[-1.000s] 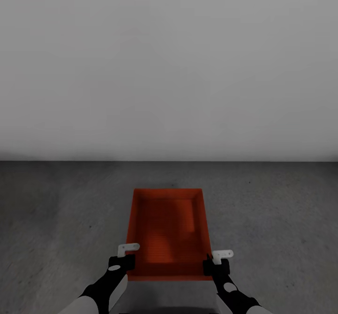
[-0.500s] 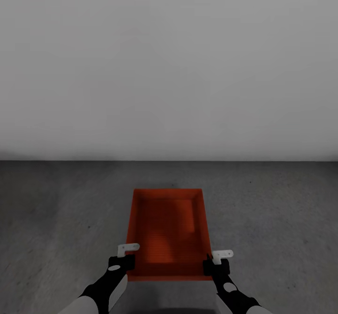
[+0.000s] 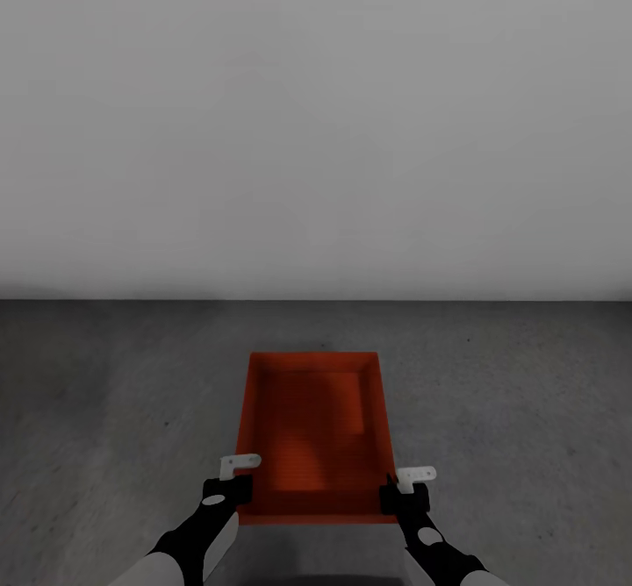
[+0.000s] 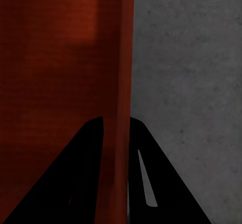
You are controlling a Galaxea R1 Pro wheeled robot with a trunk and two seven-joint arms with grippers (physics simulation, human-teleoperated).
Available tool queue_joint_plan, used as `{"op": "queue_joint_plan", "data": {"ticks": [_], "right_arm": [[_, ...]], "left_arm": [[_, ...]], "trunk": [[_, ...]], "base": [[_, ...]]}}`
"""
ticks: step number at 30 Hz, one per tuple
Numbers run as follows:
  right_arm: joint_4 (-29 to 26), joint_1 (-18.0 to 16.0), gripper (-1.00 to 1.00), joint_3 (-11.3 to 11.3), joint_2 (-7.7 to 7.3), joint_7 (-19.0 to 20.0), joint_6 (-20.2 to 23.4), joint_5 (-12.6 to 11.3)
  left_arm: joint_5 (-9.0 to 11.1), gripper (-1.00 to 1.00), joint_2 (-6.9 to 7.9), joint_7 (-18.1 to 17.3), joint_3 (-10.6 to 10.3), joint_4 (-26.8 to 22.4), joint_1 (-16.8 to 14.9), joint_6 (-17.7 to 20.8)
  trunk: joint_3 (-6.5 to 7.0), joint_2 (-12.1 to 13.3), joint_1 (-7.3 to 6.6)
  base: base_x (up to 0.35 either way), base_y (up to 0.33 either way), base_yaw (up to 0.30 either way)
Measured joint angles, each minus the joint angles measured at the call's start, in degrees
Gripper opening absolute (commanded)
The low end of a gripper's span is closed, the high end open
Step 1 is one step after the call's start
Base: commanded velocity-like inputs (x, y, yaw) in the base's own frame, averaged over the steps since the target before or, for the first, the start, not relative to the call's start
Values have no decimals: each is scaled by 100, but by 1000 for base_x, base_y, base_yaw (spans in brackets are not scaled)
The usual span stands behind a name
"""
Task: Move the two storage containers from the living room to the garage. In the garage, place one container on the floor and stack the other container on top of it (either order is fine).
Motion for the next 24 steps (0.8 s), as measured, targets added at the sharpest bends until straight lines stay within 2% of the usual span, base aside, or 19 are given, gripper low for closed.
{"op": "queue_joint_plan", "data": {"ticks": [2, 11, 22, 24], "right_arm": [[0, 0, -100, 1, 0, 0, -1, -1], [0, 0, -100, 1, 0, 0, 3, -2], [2, 0, -100, 1, 0, -1, -2, -3], [2, 0, -100, 0, 1, 0, 6, -2]], "left_arm": [[-3, -100, 0, 0, 2, 0, 0, 0], [-8, -100, -1, -1, 7, 1, 0, 1], [-9, -100, -1, -2, 7, 0, 0, 0], [-4, -100, 0, 0, 3, 1, 0, 5]], "trunk": [[0, 0, 0], [-161, -360, 197], [-162, -361, 198], [-197, -440, 241]], "base": [[0, 0, 0], [0, 0, 0], [0, 0, 0], [0, 0, 0]]}}
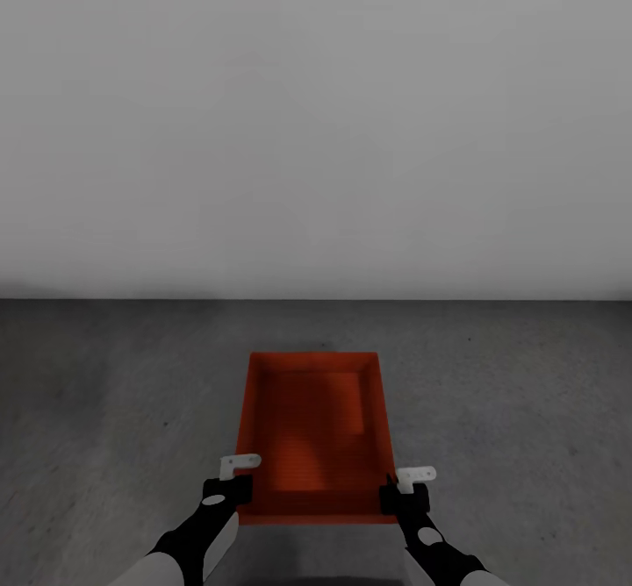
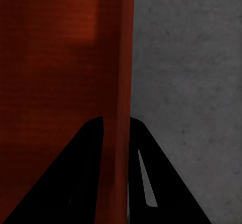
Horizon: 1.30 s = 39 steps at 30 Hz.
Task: Move the two storage containers from the living room to the garage. In the garage, place one container on the floor and stack the other container on top of it (either order is fine).
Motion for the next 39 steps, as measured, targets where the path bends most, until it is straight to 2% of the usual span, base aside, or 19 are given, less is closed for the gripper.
{"op": "queue_joint_plan", "data": {"ticks": [6, 32, 39], "right_arm": [[-1, 0, -100, 1, 1, 0, 3, 0], [0, 0, -100, 2, 0, -1, -6, 0], [0, 0, -100, -2, -7, 7, -10, 2]], "left_arm": [[4, -100, 1, 0, -2, 0, 0, 2], [-5, -100, -1, -2, 4, -1, 0, -4], [-5, -100, -6, 4, 3, 0, 0, -5]], "trunk": [[-108, -241, 132], [-108, -242, 132], [-108, -242, 132]], "base": [[0, 0, 0], [0, -1, 0], [0, -144, 0]]}}
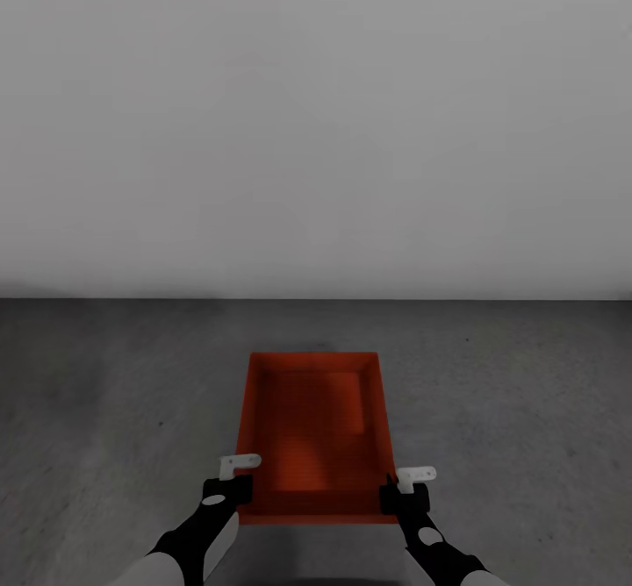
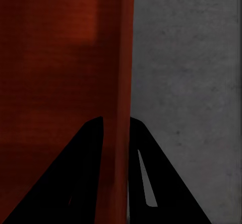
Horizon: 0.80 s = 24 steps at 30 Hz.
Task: Move the two storage containers from the living room to the garage. In the garage, place one container on the floor and stack the other container on top of it (either order is fine).
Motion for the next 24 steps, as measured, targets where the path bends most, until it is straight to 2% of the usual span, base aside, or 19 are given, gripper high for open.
{"op": "queue_joint_plan", "data": {"ticks": [24], "right_arm": [[0, 0, -100, 0, 4, -6, -4, -1]], "left_arm": [[0, -100, 3, -3, -2, -5, 0, 0]], "trunk": [[0, 0, 0]], "base": [[0, -8, 0]]}}
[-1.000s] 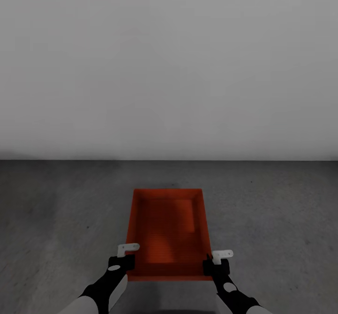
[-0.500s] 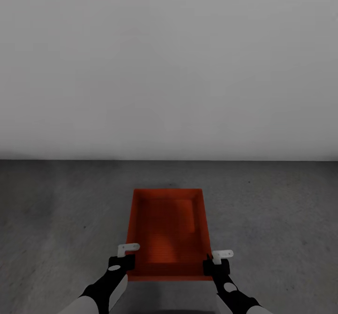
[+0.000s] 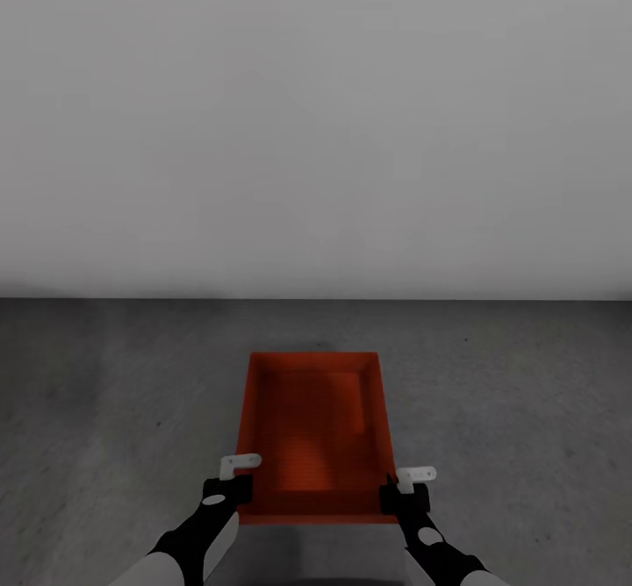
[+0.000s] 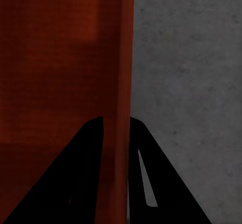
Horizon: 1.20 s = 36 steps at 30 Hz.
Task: Move the two storage containers from the living room to the garage. In the garage, place one container on the floor and stack the other container on top of it (either order is fine).
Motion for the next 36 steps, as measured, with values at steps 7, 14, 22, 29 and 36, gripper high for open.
{"op": "queue_joint_plan", "data": {"ticks": [7, 14, 22, 29, 36], "right_arm": [[2, 0, -100, 3, 4, -3, 2, -7], [1, 0, -100, 2, 1, -1, 0, -2], [-1, 0, -100, 5, 2, -1, 9, -1], [-1, 0, -100, 4, 2, -1, 13, 0], [-1, 0, -100, 3, 3, -1, 17, 0]], "left_arm": [[0, -100, 5, -5, 0, 0, 0, 1], [0, -100, 1, -3, 1, 1, 0, 0], [1, -100, 2, -5, 5, 4, 0, 1], [2, -100, 3, -6, 4, 4, 0, 4], [5, -100, 4, -1, 0, 5, 0, 7]], "trunk": [[0, 0, 0], [0, 0, 0], [0, 0, 0], [0, 0, 0], [-17, -39, 21]], "base": [[0, 104, 0], [0, 15, 0], [0, 0, 0], [0, 0, 0], [0, 0, 0]]}}
